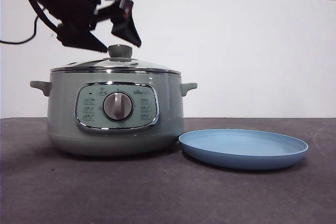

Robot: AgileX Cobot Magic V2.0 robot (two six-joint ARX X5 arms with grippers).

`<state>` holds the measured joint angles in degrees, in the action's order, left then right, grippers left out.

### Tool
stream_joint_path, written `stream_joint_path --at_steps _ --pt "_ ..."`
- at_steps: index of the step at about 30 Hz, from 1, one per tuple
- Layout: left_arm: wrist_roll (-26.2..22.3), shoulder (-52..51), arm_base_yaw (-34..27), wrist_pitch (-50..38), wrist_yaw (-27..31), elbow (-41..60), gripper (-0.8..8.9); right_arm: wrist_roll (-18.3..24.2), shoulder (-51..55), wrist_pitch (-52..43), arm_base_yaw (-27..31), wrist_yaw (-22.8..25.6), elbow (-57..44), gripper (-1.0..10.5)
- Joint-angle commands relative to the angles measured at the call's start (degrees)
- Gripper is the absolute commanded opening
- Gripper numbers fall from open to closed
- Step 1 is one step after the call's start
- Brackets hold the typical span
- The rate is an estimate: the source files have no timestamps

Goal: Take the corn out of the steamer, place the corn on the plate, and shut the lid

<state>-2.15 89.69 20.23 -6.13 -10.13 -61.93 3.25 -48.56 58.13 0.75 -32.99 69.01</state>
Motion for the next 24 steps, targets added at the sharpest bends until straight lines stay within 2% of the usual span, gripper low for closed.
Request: stream_joint_path --at_steps 1,3,4,6,7,9,15,17,18,24 --pt "-0.9 0.9 0.6 -0.6 1.6 -0.1 6.25 -0.2 0.0 -0.2 -0.1 0.0 0.2 6.0" --pt "-0.9 0.9 1.0 -0.6 3.2 -0.1 6.18 -0.2 0.0 -0.2 -0.1 0.1 0.2 6.0" --pt "-0.9 0.9 1.3 -0.7 4.0 -0.1 5.68 -0.1 0.0 -0.2 -0.1 0.1 0.2 6.0" --pt "-0.9 0.9 1.5 -0.5 4.0 -0.1 3.94 0.2 -0.1 -0.2 -0.1 0.1 0.2 6.0" --pt "-0.9 0.9 1.5 -0.1 3.9 -0.1 2.68 0.2 -0.2 -0.2 -0.1 0.1 0.2 6.0" --pt "-0.9 0.9 1.5 1.0 3.8 -0.1 1.49 0.2 -0.2 -0.2 -0.1 0.1 0.2 6.0" --pt "-0.9 0.9 1.5 4.0 3.8 -0.1 1.06 0.3 -0.3 -0.2 -0.1 0.1 0.2 6.0" --pt "-0.9 0.9 1.5 3.8 3.8 -0.1 0.04 0.2 -0.3 -0.2 -0.1 0.1 0.2 6.0" --pt "-0.9 0.9 1.5 3.7 3.8 -0.1 -0.14 0.2 -0.3 -0.2 -0.1 0.1 0.2 6.0" --pt "-0.9 0.9 1.5 2.8 3.7 -0.1 -0.08 0.2 -0.3 -0.2 -0.1 0.1 0.2 6.0"
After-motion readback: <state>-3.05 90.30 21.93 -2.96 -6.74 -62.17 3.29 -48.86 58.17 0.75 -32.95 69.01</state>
